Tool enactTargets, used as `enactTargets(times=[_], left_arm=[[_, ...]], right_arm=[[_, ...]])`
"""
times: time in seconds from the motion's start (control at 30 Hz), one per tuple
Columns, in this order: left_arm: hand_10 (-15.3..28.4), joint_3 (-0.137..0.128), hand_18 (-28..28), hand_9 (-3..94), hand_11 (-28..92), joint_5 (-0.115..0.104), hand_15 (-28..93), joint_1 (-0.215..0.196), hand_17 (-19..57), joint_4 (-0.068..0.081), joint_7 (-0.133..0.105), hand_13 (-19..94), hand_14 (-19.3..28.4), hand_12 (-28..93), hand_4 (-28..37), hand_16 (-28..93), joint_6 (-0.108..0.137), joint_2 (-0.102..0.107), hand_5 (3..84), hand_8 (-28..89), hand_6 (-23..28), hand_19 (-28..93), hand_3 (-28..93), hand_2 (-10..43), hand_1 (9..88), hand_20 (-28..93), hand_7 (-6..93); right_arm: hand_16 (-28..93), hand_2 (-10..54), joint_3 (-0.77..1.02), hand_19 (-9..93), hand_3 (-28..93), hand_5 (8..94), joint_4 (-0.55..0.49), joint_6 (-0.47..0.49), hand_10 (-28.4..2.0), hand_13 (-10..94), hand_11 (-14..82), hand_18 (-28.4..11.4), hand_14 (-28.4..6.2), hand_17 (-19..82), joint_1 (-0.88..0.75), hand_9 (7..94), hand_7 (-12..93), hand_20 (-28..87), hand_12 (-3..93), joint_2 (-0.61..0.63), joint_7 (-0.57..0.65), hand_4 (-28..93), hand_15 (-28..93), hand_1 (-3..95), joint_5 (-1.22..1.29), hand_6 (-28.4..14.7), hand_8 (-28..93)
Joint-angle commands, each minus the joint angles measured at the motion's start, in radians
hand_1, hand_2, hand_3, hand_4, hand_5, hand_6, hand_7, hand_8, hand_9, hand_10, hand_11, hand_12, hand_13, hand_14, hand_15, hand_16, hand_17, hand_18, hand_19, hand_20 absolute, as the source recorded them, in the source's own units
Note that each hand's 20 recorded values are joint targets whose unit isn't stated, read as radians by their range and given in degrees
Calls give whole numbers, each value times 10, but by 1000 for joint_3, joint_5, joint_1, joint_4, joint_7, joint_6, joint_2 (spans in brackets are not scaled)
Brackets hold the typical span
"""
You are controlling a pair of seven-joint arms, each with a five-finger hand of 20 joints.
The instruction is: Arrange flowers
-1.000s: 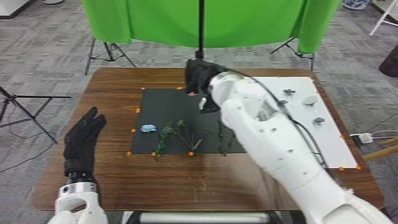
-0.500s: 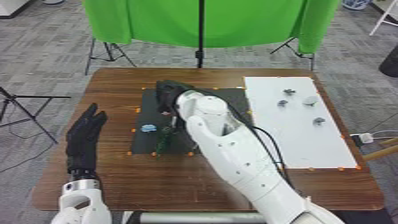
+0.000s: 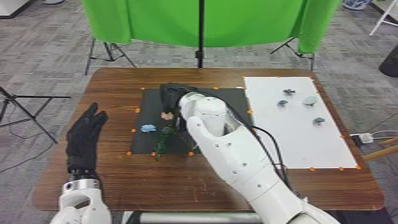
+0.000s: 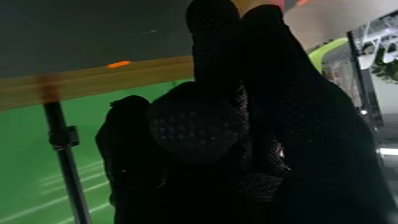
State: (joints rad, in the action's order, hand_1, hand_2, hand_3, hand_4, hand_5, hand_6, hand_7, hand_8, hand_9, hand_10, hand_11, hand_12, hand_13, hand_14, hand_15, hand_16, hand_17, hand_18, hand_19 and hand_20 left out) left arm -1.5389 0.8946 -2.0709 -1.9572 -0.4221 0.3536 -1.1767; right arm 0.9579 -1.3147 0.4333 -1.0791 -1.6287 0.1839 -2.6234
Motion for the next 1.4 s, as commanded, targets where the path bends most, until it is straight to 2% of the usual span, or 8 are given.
enactTargets(times=[0.03,0.17,0.3,0.43,0.6,0.77,1.13,1.4], left_arm=[[126,-8,97,416,154,7,94,-28,66,2,16,333,141,114,-207,18,-12,-6,423,-54,46,17,691,-69,232,186,72],[126,-18,97,417,154,8,94,-40,65,-3,16,333,141,114,-207,18,-13,-10,424,-54,46,16,691,-69,232,185,71],[126,-20,97,417,154,6,93,-41,64,-4,16,333,142,114,-207,18,-17,-9,424,-54,46,16,690,-68,232,185,71],[126,-26,97,417,154,8,93,-53,64,-10,20,334,142,115,-206,18,-16,-9,425,-54,46,16,690,-68,232,185,71],[126,-27,97,418,154,13,94,-56,64,-12,22,336,143,115,-206,18,-14,-15,427,-54,46,16,692,-69,232,185,71],[126,-31,97,419,154,21,95,-59,64,-15,29,337,143,115,-207,19,-21,-17,428,-54,45,16,690,-67,233,185,72],[126,-34,97,421,154,22,95,-53,64,-15,38,339,145,115,-205,19,-26,-19,431,-54,46,16,688,-65,235,185,73],[126,-37,97,421,153,21,95,-63,63,-19,38,339,144,115,-204,19,-27,-21,432,-54,46,16,690,-66,234,185,72]], right_arm=[[360,-95,-1,932,439,691,-64,8,-97,918,155,-80,-10,672,46,880,158,484,344,84,78,-80,571,605,136,-13,77],[361,-95,-3,932,534,663,-253,-28,-117,916,224,-85,-11,668,61,853,152,486,260,258,145,-122,569,514,346,-6,-15],[360,-95,112,932,549,649,-452,-147,-133,908,238,-91,-20,656,1,838,143,486,228,472,176,-124,564,459,417,-6,-81],[358,-95,264,932,558,650,-519,-141,-144,870,225,-118,-42,609,-86,811,141,493,228,637,222,-112,573,422,348,-7,-77],[352,-95,443,932,561,651,-489,-75,-151,844,213,-132,-56,584,-229,795,135,496,229,713,271,-105,581,401,248,-8,-75],[344,-95,524,932,568,654,-426,-13,-149,853,221,-130,-55,600,-304,807,133,519,233,703,292,-106,596,384,179,-6,-73],[338,-95,576,932,559,676,-336,12,-144,883,251,-116,-42,639,-356,850,129,543,239,651,336,-108,601,374,152,-3,-79],[340,-95,593,932,545,674,-326,35,-148,898,242,-108,-35,654,-413,853,125,538,235,630,368,-106,590,361,136,-4,-79]])
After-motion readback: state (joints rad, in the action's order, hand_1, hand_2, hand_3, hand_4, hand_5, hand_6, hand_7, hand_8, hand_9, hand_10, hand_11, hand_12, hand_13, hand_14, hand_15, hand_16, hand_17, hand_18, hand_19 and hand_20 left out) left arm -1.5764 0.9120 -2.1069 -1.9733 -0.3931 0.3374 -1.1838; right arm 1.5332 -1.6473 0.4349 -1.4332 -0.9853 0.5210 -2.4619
